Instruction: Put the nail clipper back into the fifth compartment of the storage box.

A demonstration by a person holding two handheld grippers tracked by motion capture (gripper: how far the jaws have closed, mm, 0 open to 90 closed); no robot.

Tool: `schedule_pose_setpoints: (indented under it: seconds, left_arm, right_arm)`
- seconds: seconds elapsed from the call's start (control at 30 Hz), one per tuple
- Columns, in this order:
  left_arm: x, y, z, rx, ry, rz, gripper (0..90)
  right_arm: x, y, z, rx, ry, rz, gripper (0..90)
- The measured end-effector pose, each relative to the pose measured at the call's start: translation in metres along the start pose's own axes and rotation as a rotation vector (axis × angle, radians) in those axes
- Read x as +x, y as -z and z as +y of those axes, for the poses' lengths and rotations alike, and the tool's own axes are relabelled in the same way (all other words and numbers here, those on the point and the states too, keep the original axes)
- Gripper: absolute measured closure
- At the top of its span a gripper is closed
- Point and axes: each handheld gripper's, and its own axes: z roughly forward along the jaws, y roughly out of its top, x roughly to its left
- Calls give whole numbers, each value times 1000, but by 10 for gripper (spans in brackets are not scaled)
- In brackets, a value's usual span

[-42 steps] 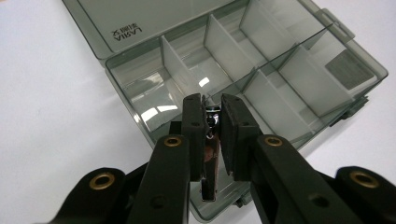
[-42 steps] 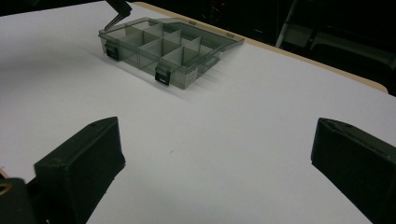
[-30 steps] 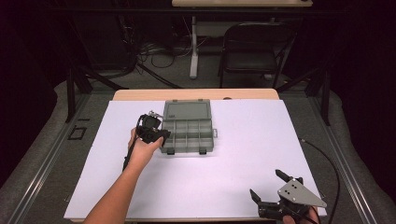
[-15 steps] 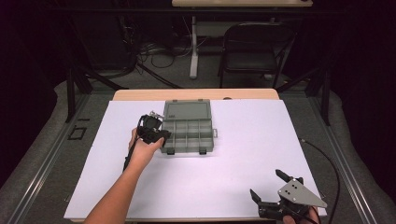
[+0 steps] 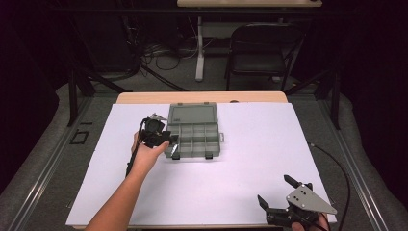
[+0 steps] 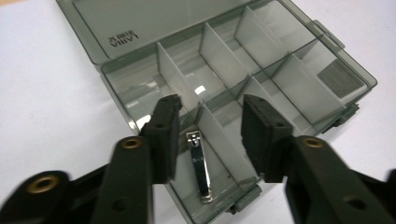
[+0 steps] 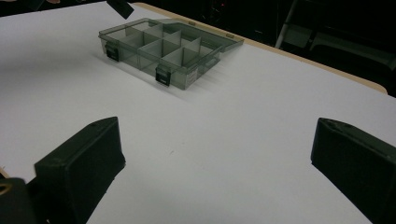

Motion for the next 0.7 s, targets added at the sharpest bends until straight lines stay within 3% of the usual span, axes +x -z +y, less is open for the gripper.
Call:
schedule_pose_setpoints:
  seconds: [0.2, 0.27, 0.4, 0.7]
  left_arm:
    - [1, 11, 0, -47, -10, 52, 422]
    - [2, 16, 0, -59, -1, 31, 421]
    - [1, 23, 1, -114, -51, 47, 421]
    - [-3, 43, 6, -137, -22, -34, 321]
  right_arm:
    - [-1, 0, 0, -2, -1, -2, 19]
    - [-1, -1, 0, -4, -5, -2, 19]
    - [-1, 0, 0, 0, -4, 1, 19]
    - [-1, -1, 0, -1, -11, 1, 19]
